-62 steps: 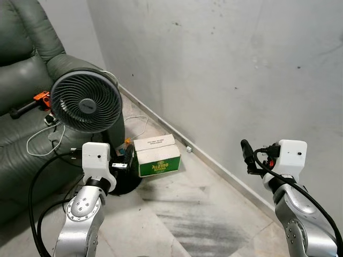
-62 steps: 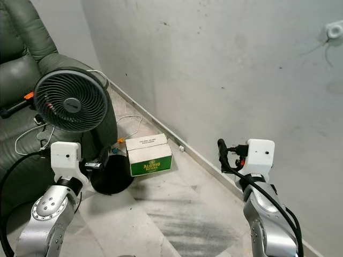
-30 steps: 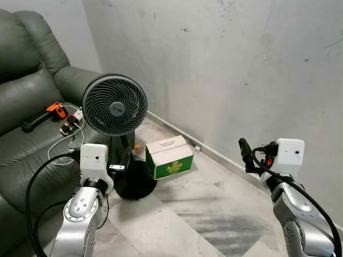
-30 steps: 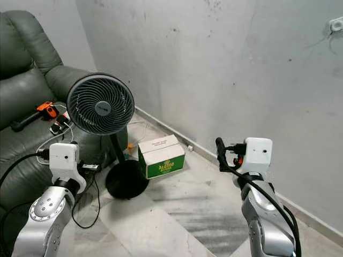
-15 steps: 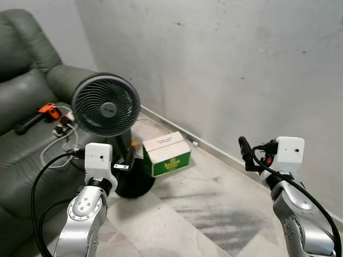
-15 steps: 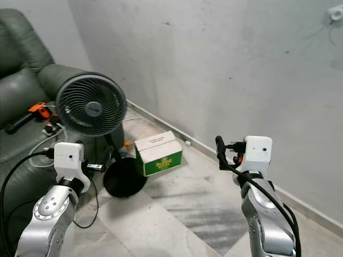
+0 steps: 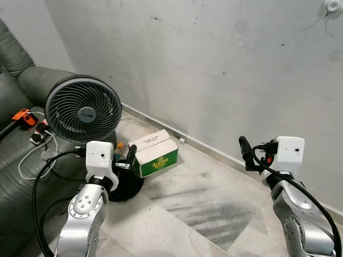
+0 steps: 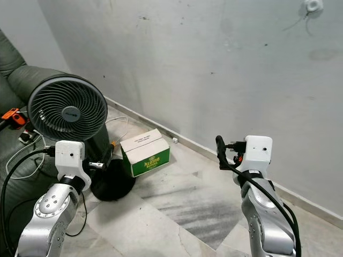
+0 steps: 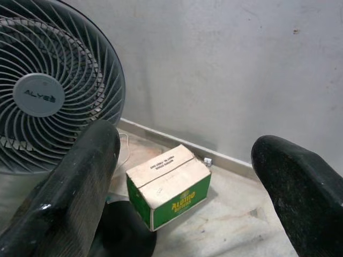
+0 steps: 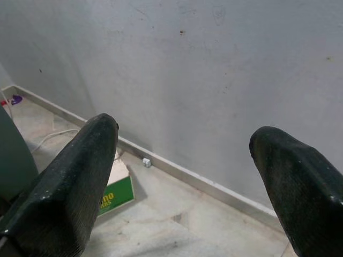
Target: Hang keys on a hook
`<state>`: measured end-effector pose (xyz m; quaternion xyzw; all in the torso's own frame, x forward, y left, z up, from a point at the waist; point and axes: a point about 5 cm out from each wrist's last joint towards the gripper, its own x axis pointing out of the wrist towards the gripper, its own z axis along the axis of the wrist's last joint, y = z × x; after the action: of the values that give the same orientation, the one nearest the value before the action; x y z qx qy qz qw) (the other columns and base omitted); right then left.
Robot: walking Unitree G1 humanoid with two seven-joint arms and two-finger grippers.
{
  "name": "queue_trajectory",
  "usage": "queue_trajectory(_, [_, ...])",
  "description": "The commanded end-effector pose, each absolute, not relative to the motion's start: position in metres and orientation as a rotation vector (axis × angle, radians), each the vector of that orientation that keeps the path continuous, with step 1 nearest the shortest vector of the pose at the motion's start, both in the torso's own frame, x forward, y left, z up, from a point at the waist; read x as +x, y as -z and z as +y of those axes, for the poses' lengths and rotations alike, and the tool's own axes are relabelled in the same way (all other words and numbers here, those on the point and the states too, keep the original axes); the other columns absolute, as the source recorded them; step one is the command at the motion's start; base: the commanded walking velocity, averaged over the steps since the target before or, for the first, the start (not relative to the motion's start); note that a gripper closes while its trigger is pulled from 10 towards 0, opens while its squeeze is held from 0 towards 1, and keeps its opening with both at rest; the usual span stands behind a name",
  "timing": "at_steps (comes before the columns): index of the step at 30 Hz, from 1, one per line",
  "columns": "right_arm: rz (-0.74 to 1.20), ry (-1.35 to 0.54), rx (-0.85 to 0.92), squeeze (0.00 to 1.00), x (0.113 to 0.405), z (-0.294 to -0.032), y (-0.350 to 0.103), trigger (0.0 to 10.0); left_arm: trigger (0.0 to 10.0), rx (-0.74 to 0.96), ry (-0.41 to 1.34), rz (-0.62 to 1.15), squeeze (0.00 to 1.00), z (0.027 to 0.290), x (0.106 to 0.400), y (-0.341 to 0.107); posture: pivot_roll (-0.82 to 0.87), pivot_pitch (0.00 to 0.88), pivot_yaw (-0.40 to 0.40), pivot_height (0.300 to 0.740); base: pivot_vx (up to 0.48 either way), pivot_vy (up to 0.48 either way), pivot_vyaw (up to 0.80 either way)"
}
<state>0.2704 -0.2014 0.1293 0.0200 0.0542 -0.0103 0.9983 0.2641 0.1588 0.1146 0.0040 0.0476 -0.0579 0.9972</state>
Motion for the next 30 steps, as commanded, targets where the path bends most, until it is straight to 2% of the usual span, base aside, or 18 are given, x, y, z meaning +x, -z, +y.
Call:
queue_trajectory(1, [0.108, 0.019, 0.042, 0.0, 0.2725, -0.1987, -0.1305, 10.0, 10.0, 0.005, 0.107, 0.115, 0.0, 0.1637, 0.2645, -0.1113, -0.04, 0.047, 0.055, 0.74, 0.0, 0.0, 0.0])
queue_trajectory(4, [0.106, 0.019, 0.045, 0.0, 0.2734, -0.1979, -0.1305, 10.0, 10.0, 0.006, 0.108, 0.112, 0.0, 0.1632, 0.2663, -0.1121, -0.04, 0.047, 0.055, 0.74, 0.0, 0.0, 0.0])
queue_trajectory(25, [0.103, 0.021, 0.046, 0.0, 0.2719, -0.1972, -0.1292, 10.0, 10.0, 0.007, 0.124, 0.125, 0.0, 0.1615, 0.2631, -0.1083, -0.04, 0.05, 0.057, 0.74, 0.0, 0.0, -0.78])
queue_trajectory(30, [0.1, 0.003, 0.067, 0.0, 0.2698, -0.196, -0.1295, 10.0, 10.0, 0.008, 0.123, 0.128, 0.0, 0.1617, 0.2626, -0.1077, -0.04, 0.05, 0.057, 0.74, 0.0, 0.0, 0.0])
